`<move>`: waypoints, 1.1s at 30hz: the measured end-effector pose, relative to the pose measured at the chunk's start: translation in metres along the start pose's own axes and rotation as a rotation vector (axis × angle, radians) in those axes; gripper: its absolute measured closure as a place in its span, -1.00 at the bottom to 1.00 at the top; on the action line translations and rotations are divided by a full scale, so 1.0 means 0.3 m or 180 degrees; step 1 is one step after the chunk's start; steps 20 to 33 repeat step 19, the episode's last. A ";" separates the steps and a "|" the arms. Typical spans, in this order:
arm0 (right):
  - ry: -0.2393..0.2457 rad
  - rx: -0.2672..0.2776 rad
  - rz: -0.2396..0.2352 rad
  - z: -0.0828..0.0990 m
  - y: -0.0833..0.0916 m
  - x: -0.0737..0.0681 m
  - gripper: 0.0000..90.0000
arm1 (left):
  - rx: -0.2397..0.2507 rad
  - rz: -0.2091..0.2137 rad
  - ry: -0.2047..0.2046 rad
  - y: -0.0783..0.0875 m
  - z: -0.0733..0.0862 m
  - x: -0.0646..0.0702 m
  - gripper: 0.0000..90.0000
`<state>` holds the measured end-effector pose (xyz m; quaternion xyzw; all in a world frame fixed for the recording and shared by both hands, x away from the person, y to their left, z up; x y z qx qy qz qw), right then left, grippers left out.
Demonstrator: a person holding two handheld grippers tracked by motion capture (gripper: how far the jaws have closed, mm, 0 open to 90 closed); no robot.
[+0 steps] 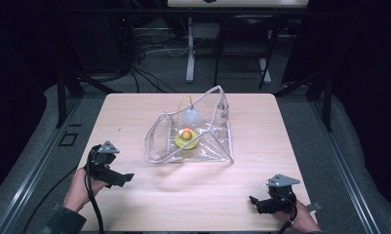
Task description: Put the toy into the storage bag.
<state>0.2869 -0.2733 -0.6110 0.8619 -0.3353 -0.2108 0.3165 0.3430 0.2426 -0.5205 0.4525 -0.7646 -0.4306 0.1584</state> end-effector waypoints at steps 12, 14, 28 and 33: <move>0.0015 -0.0011 0.0008 0.000 0.001 0.002 -1.00 | -0.0215 0.0097 0.0083 -0.097 0.104 0.015 -0.93; 0.0016 -0.0011 0.0009 0.000 0.001 0.002 -1.00 | -0.0259 0.0127 0.0041 -0.115 0.118 0.019 -0.95; 0.0016 -0.0012 0.0003 -0.001 0.000 0.002 -1.00 | -0.0279 0.0019 0.0073 -0.142 0.138 0.017 -0.97; 0.0016 -0.0012 0.0003 -0.001 0.000 0.002 -1.00 | -0.0279 0.0019 0.0073 -0.142 0.138 0.017 -0.97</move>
Point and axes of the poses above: each handheld gripper's, and its own axes: y roughly backward along the jaws, z roughly out of its underside, x roughly to its right, the point moved 3 cm from there along -y, roughly forward along the jaws, and after that the axes turned 12 degrees about -z, right-handed, at the moved point
